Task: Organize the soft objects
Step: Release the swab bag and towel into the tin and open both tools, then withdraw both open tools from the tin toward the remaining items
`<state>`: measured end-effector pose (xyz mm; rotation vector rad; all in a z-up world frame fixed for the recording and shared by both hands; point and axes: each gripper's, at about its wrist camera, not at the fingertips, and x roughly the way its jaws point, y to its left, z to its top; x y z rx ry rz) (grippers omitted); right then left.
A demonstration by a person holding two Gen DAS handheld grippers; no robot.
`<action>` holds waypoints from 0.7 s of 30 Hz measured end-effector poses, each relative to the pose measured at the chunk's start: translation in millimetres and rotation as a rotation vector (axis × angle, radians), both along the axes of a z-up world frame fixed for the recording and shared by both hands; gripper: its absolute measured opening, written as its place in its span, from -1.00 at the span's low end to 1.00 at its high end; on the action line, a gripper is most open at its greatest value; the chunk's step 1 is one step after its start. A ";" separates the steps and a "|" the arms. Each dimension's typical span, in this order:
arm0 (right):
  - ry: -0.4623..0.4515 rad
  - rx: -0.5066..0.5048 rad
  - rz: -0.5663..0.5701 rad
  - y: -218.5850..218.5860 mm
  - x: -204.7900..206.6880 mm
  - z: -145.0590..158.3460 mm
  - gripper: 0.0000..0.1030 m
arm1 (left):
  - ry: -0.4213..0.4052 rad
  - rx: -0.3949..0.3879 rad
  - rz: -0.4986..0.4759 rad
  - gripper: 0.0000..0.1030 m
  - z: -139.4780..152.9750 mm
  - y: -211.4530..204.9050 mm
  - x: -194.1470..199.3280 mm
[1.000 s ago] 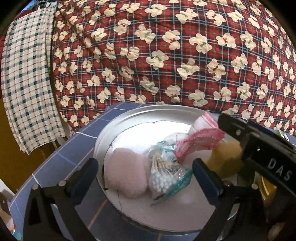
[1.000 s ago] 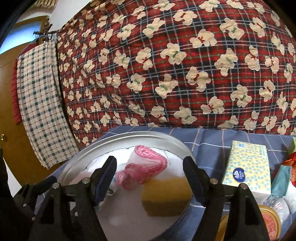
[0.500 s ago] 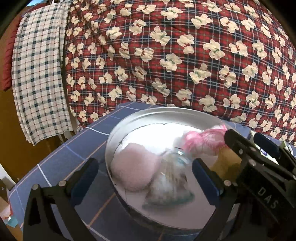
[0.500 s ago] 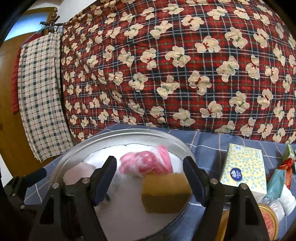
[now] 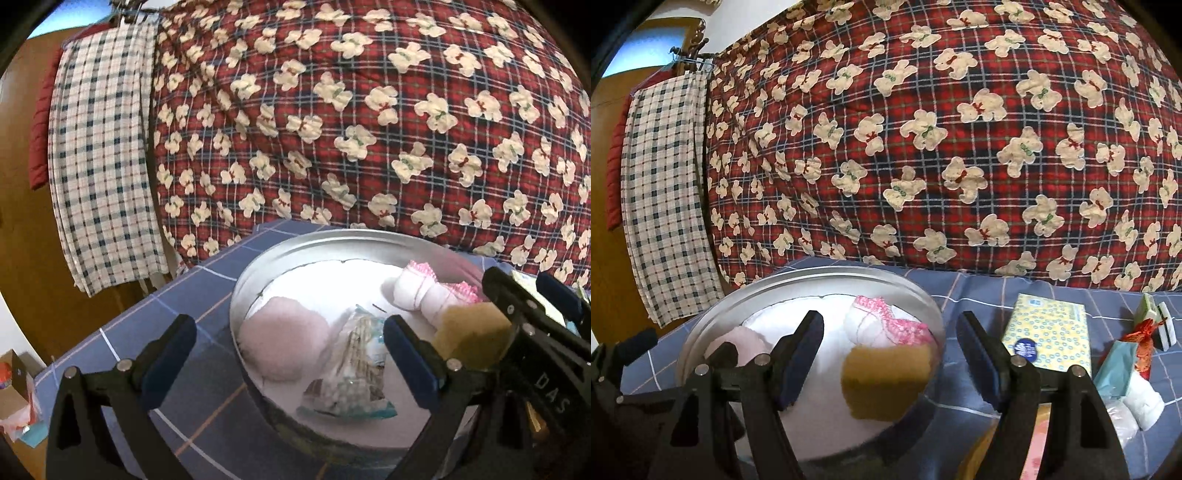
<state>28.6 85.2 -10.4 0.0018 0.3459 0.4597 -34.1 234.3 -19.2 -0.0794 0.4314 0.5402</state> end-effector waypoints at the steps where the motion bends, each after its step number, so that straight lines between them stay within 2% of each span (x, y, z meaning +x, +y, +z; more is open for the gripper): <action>1: -0.001 -0.001 -0.002 -4.2 -0.9 -0.7 0.48 | 0.000 0.006 0.000 0.99 0.2 -1.6 -0.4; 4: -0.009 -0.022 -0.024 -17.9 -3.4 -3.0 0.50 | 0.001 0.008 -0.011 0.99 0.6 -7.6 -0.2; 8: 0.005 -0.058 -0.028 -29.1 -3.0 -6.6 0.50 | -0.013 -0.035 -0.030 0.99 0.9 -13.0 -1.3; 15: -0.009 -0.081 -0.046 -47.0 -7.9 -6.6 0.50 | -0.033 -0.012 -0.046 0.99 1.2 -35.7 -4.9; 21: -0.010 -0.110 -0.069 -72.6 -9.3 -7.7 0.50 | -0.032 0.009 -0.101 0.99 1.7 -63.1 -3.9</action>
